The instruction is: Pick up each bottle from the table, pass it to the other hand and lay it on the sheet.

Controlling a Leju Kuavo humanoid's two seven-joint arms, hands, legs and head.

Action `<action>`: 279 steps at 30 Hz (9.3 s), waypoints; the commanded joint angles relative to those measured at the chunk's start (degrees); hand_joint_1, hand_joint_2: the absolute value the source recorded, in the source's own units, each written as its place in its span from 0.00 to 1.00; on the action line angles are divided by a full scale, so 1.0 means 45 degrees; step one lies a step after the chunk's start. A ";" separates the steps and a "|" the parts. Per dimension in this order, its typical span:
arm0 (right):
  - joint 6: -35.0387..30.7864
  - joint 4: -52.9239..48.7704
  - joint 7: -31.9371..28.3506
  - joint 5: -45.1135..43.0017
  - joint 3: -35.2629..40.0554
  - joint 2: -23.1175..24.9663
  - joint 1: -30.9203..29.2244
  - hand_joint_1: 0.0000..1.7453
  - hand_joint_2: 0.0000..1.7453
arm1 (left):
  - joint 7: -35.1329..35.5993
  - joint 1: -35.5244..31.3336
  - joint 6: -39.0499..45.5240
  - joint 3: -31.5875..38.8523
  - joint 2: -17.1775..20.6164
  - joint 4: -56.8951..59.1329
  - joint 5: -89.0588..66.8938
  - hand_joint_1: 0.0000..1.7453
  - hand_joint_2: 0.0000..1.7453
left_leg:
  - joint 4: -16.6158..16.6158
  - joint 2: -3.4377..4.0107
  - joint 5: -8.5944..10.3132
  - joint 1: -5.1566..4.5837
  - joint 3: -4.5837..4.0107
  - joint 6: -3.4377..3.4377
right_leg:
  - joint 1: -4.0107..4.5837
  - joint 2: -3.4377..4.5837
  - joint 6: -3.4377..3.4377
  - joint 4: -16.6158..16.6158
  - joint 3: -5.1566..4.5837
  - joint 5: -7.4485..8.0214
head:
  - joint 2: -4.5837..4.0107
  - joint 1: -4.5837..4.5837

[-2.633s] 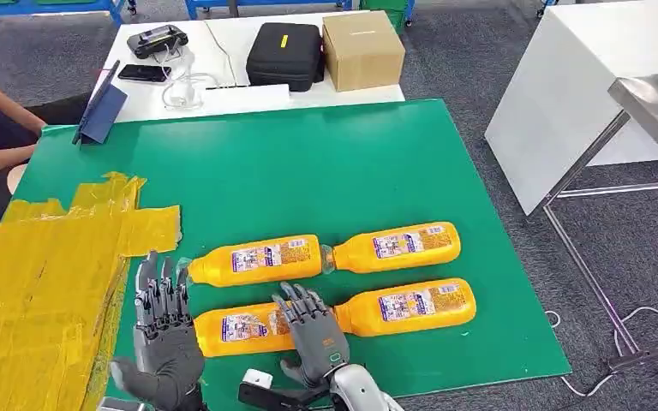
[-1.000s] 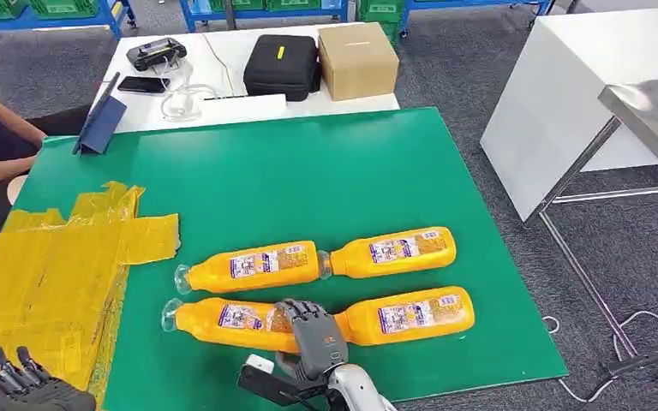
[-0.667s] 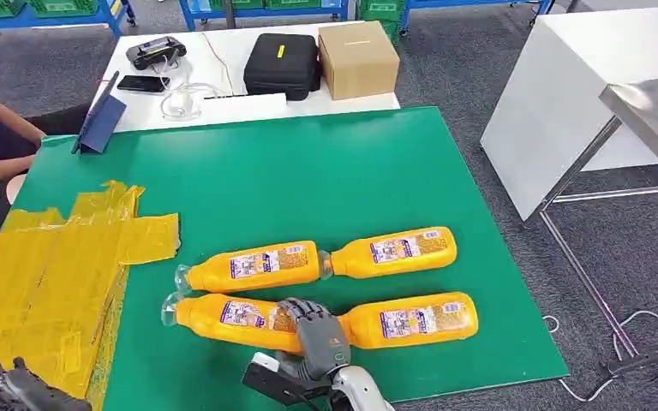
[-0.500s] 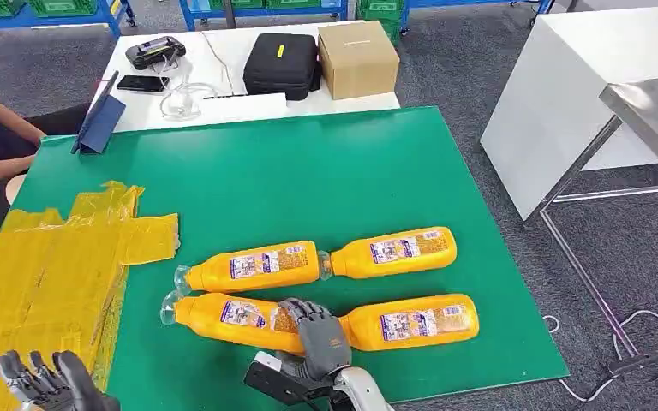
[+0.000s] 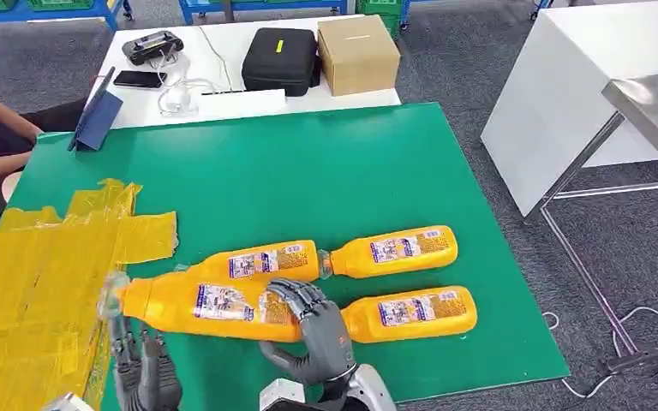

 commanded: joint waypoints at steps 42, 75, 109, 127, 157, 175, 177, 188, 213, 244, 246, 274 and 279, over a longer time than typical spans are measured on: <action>0.2309 0.1566 0.1553 0.2818 0.1147 0.0288 0.0334 1.00 1.00 | -0.0517 -0.0740 -0.1643 -0.0989 0.0034 0.1744 -0.2269 0.00 1.00 | -0.0008 -0.0070 -0.0015 0.0021 0.0015 -0.0012 | 0.0021 -0.0039 -0.0024 -0.0018 0.0040 -0.0021 | 0.0000 0.0000; 0.3563 0.1806 0.1746 0.3491 0.1667 0.0120 0.0090 1.00 1.00 | -0.0750 -0.0920 -0.2134 -0.0824 0.0034 0.1780 -0.1901 1.00 1.00 | -0.0008 -0.0091 -0.0012 0.0021 0.0000 -0.0012 | 0.0021 -0.0063 -0.0022 -0.0020 0.0027 -0.0025 | 0.0000 0.0000; 0.3727 -0.1993 0.2053 0.3639 -0.1284 -0.0815 0.0752 0.00 0.00 | -0.1036 -0.0404 0.2103 0.2140 0.0034 -0.2663 -0.8252 1.00 1.00 | 0.0007 -0.0040 -0.0011 0.0015 -0.0036 -0.0007 | 0.0016 -0.0010 -0.0016 0.0002 -0.0014 -0.0009 | 0.0000 0.0000; 0.6191 -0.2039 0.1894 0.0605 -0.1245 -0.1846 -0.3046 0.00 1.00 | 0.1858 -0.2437 0.8235 0.3509 0.2887 -0.1834 -1.9836 1.00 1.00 | -0.0012 -0.0043 0.0028 0.0010 -0.0031 -0.0014 | 0.0013 -0.0001 -0.0015 0.0000 -0.0018 0.0016 | 0.0000 0.0000; 0.9810 0.6255 0.3927 -0.0864 0.0650 0.0305 -1.1126 0.00 1.00 | 1.0944 -0.9039 0.7279 -0.4308 0.8424 0.9589 -2.4677 1.00 1.00 | 0.0012 -0.0084 0.0317 0.0039 -0.0318 -0.0080 | 0.0047 -0.0054 -0.0075 0.0055 -0.0298 0.0249 | 0.0000 0.0005; 1.0299 0.7584 0.3919 -0.0805 0.2542 0.0667 -1.0426 0.00 1.00 | 1.0365 -0.9996 0.7401 -0.2554 0.7785 1.0856 -2.4648 1.00 1.00 | 0.0008 -0.0096 0.0313 0.0047 -0.0310 -0.0080 | 0.0055 -0.0065 -0.0075 0.0045 -0.0289 0.0243 | 0.0000 0.0005; 1.0182 0.7861 0.3925 -0.0830 0.2683 0.0623 -1.0312 0.00 1.00 | 0.9897 -1.0052 0.7536 -0.1904 0.7650 1.0891 -2.4677 0.21 1.00 | 0.0005 -0.0104 0.0316 0.0047 -0.0312 -0.0078 | 0.0054 -0.0072 -0.0073 0.0040 -0.0286 0.0244 | 0.0000 0.0000; 0.9593 0.9791 0.3805 -0.0366 0.2885 0.0475 -0.9723 0.00 1.00 | 0.5310 -0.9500 0.5930 -0.0758 0.7961 1.0390 -2.3607 0.00 0.00 | 0.0003 -0.0083 0.0310 0.0048 -0.0309 -0.0080 | 0.0057 -0.0050 -0.0075 0.0035 -0.0287 0.0246 | 0.0000 0.0000; 0.8599 1.1046 0.4480 0.1249 0.1623 0.0423 -0.9261 0.04 1.00 | 0.0413 -0.7883 0.4219 0.1581 0.6556 0.5632 -1.5919 0.00 0.00 | 0.0004 -0.0111 0.0322 0.0041 -0.0322 -0.0073 | 0.0051 -0.0084 -0.0068 0.0029 -0.0295 0.0248 | 0.0000 0.0005; 0.7796 1.1652 0.5130 0.1962 -0.0289 0.0773 -0.7864 1.00 1.00 | 0.1188 -0.6988 -0.1101 0.2209 0.4142 0.1231 -0.7679 0.00 0.00 | -0.0022 -0.0131 0.0325 0.0047 -0.0157 -0.0069 | 0.0057 -0.0097 -0.0074 -0.0009 -0.0133 0.0254 | 0.0000 0.0005; 0.5998 1.0951 0.4600 0.1399 -0.1363 0.0946 -0.7724 1.00 1.00 | 0.2252 -0.6443 -0.2626 0.2669 0.4025 0.1094 -0.5731 0.00 0.00 | -0.0025 -0.0120 0.0327 0.0046 -0.0153 -0.0069 | 0.0056 -0.0085 -0.0075 -0.0009 -0.0130 0.0260 | 0.0000 0.0005; 0.3602 0.0587 0.0618 -0.0045 -0.0988 0.1150 -0.3499 1.00 1.00 | 0.3610 -0.1875 -0.6714 0.3161 0.3562 -0.0977 -0.0469 0.00 1.00 | 0.0001 -0.0055 0.0285 0.0037 -0.0328 -0.0069 | 0.0048 -0.0014 -0.0074 0.0029 -0.0309 0.0236 | 0.0000 0.0005; 0.4149 0.1833 0.1048 0.0443 -0.0065 0.1403 -0.3676 1.00 1.00 | 0.3264 -0.1785 -0.6519 0.2630 0.3629 -0.1387 -0.1184 0.00 1.00 | -0.0004 -0.0076 0.0289 0.0043 -0.0330 -0.0073 | 0.0054 -0.0041 -0.0079 0.0027 -0.0312 0.0232 | 0.0000 0.0005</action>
